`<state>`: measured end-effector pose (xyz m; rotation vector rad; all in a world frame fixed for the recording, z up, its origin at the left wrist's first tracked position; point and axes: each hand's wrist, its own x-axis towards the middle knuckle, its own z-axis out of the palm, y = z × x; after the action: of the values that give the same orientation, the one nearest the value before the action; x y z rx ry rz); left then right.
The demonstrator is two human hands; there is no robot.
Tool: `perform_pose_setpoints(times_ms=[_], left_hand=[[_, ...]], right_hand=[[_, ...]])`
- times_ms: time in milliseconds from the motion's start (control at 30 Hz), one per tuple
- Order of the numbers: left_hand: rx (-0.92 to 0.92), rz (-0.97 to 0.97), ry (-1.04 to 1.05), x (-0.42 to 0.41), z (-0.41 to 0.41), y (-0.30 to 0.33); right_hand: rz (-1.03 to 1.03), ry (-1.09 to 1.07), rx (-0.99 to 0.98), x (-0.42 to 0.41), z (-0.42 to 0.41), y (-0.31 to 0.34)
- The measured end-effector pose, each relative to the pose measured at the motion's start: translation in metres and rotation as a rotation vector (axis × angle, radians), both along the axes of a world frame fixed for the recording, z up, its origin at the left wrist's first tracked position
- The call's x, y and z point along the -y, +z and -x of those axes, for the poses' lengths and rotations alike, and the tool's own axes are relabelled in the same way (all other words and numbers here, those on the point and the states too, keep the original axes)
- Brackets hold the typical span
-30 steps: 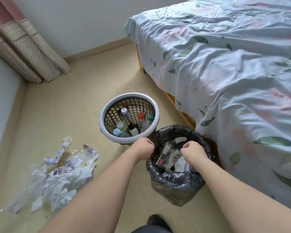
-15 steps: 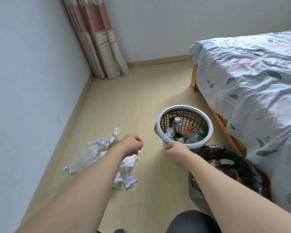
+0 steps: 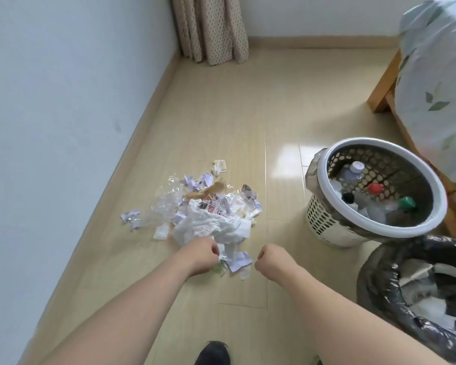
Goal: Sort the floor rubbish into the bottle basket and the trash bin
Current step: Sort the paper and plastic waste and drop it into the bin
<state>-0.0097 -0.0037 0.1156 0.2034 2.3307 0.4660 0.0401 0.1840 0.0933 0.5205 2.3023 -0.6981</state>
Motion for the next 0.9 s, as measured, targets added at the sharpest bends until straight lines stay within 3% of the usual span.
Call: perform_pose_setpoints(times_ms=[233,433,567,733,900], left_hand=[[0.156,0.180,-0.477,-0.027,0.000,-0.110],[0.158,0.225,-0.588,-0.027,-0.003,-0.171],[0.136,0.174,-0.475,-0.018,-0.008,-0.185],[0.126,-0.003,-0.246,-0.013,-0.010,-0.180],[0.299,-0.249,0.407,-0.030,0.003,-0.135]], right_hand=[[0.115,-0.246,0.095,0.004,-0.007,-0.126],[0.155,-0.389,0.045,0.015,0.002,-0.179],[0.036,-0.359,-0.072,0.026,0.008,-0.191],[-0.030,-0.170,-0.102,0.031,0.005,-0.199],[0.067,-0.286,-0.006,0.021,0.000,-0.176]])
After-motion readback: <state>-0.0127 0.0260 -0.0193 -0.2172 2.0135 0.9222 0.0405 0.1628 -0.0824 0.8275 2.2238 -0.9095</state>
